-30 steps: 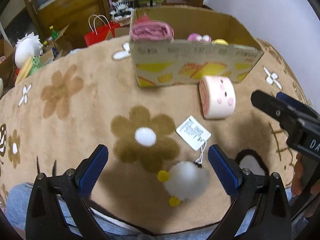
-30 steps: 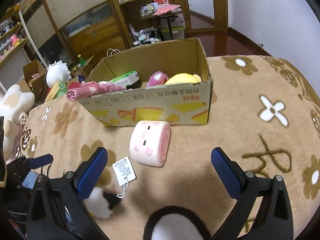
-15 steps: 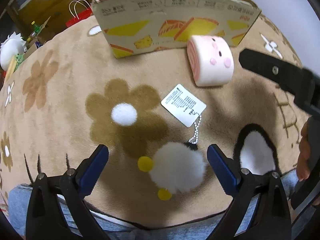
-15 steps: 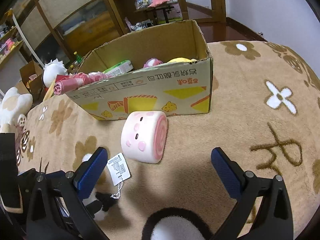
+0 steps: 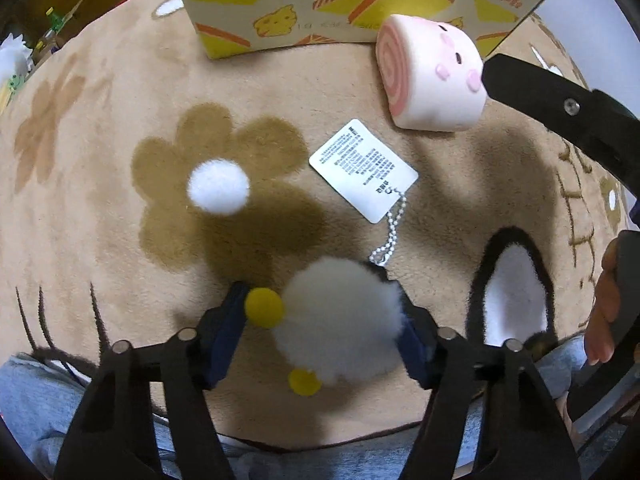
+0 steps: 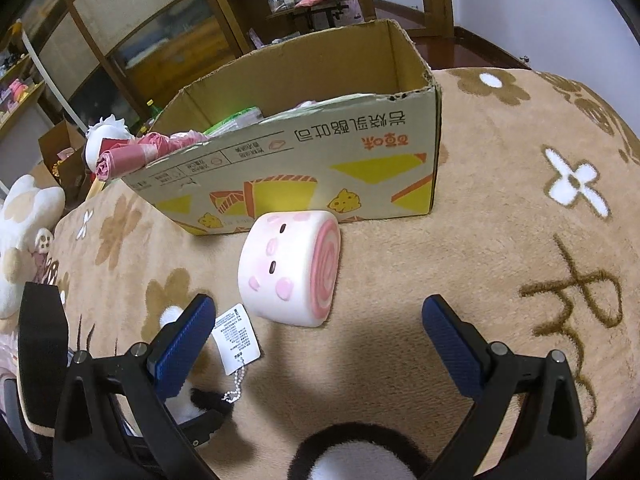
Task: Organize soft objects
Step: 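Close left tool on white chick plush while right tool closes on pink roll plush, then lift chick plush with left tool while right tool carries roll plush over box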
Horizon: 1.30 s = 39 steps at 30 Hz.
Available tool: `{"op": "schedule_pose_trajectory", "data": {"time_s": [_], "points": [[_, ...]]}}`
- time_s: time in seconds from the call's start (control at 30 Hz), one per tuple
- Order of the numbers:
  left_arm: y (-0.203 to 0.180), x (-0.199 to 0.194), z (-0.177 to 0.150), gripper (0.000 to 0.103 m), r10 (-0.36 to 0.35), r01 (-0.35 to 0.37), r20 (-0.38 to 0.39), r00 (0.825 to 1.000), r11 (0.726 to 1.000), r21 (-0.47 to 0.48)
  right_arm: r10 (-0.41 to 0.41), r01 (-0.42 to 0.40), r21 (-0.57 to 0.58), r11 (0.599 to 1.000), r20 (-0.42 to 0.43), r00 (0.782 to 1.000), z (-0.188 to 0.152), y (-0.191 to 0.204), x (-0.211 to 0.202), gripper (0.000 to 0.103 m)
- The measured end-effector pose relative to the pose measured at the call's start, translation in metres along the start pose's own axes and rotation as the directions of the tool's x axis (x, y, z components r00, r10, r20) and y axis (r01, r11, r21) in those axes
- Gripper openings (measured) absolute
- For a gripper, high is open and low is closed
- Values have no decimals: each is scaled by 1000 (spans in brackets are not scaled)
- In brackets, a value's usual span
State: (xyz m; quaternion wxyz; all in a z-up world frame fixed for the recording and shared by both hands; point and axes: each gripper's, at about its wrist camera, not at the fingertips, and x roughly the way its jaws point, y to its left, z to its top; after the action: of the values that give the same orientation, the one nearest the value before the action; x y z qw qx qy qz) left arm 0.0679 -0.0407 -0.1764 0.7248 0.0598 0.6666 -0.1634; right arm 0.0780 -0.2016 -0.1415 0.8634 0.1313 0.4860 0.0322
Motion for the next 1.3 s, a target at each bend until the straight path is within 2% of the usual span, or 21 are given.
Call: {"op": "schedule_pose_trajectory", "data": {"time_s": [0.03, 0.07, 0.2, 0.3, 0.4, 0.5, 0.6, 0.7, 0.77, 0.87, 0.9, 0.93, 1.03, 1.13, 1.2, 1.3], "points": [[-1, 0, -1, 57, -9, 9, 3, 1000, 1000, 8, 0, 0, 0, 1000, 1, 1000, 0, 0, 0, 103], [-3, 0, -3, 49, -25, 25, 4, 1000, 1000, 15, 0, 0, 0, 1000, 2, 1000, 0, -1, 0, 103], [-5, -3, -2, 35, -51, 50, 28, 998, 999, 19, -10, 10, -6, 1000, 1, 1000, -1, -1, 0, 103], [-1, -10, -2, 34, -48, 47, 62, 997, 999, 13, -11, 11, -7, 1000, 5, 1000, -2, -1, -1, 103], [-4, -20, -1, 34, 16, -20, 130, 991, 999, 29, -5, 5, -9, 1000, 19, 1000, -2, 0, -1, 103], [-4, -32, 11, 34, 62, -73, 205, 977, 996, 44, 1, -1, -15, 1000, 37, 999, 0, 3, 1, 102], [2, -37, 16, 34, 51, -59, 238, 970, 998, 26, 18, -17, -18, 1000, 39, 999, 3, 7, 8, 96], [6, -39, 19, 34, 64, -67, 254, 965, 998, 4, 41, -41, -5, 999, 25, 999, 5, 7, 18, 85], [11, -43, 20, 34, 73, -73, 267, 961, 997, -9, 61, -61, 5, 998, 17, 998, 7, 7, 24, 84], [13, -45, 21, 34, 72, -66, 285, 956, 997, -32, 67, -67, 7, 998, 4, 998, 8, 8, 32, 76], [14, -46, 21, 34, 73, -64, 293, 953, 997, -40, 75, -75, 9, 997, -4, 997, 8, 9, 35, 70], [12, -46, 19, 34, 78, -68, 300, 951, 997, -45, 82, -82, 10, 997, -10, 997, 8, 9, 36, 57], [11, -50, 18, 34, 101, -88, 326, 940, 995, -55, 86, -86, -6, 996, -33, 996, 7, 12, 40, 30], [13, -57, 16, 34, 114, -97, 358, 927, 993, -64, 91, -91, 10, 996, -24, 996, 6, 9, 34, 24], [14, -65, 15, 34, 120, -103, 387, 914, 993, -65, 88, -88, 20, 996, 2, 996, 6, 7, 23, 23], [13, -78, 13, 34, 130, -110, 440, 888, 991, -72, 101, -103, 31, 994, 44, 994, 7, 5, 2, 22]]}}
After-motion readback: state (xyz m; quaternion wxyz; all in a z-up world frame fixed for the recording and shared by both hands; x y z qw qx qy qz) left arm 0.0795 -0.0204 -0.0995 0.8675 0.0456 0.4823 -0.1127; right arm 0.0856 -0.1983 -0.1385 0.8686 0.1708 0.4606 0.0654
